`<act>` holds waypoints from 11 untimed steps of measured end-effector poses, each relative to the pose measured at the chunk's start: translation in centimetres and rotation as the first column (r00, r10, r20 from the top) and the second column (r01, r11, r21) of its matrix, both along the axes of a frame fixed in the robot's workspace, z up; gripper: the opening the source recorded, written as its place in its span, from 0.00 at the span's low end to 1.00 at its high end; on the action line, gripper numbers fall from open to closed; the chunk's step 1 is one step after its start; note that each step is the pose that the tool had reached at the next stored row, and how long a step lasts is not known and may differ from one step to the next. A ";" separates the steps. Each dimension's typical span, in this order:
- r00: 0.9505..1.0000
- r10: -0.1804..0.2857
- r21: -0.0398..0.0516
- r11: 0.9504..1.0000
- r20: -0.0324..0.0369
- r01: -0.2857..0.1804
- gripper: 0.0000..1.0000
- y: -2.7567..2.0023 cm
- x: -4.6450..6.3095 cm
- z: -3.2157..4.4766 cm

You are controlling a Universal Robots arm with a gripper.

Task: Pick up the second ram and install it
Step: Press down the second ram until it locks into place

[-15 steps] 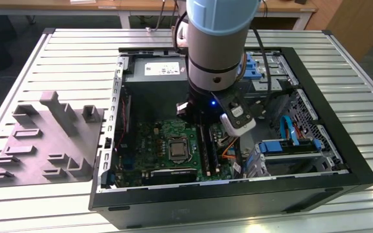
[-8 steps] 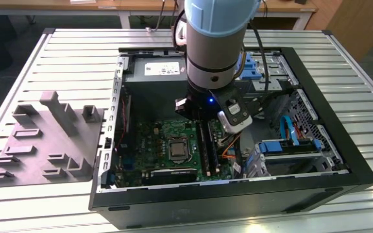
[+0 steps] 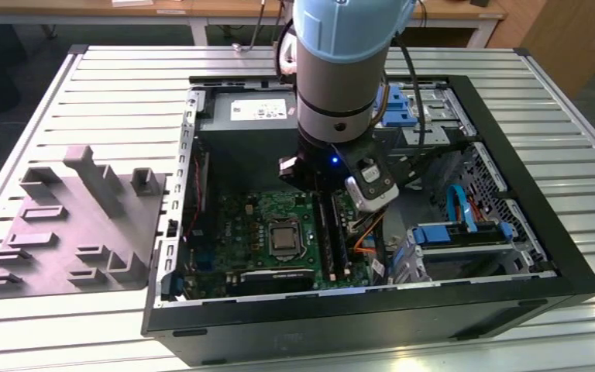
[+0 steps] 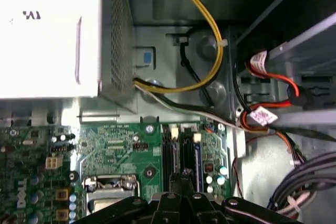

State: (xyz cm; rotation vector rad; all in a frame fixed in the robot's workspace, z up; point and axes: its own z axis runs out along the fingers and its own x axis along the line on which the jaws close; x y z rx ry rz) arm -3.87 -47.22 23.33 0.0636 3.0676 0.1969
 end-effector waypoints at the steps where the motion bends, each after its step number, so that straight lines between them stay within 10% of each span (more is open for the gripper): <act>1: 1.000 0.000 0.000 1.000 0.000 0.000 0.11 0.23 0.0 -0.05; 11: 1.000 0.000 0.000 1.000 0.000 0.000 0.11 1.41 0.0 -0.80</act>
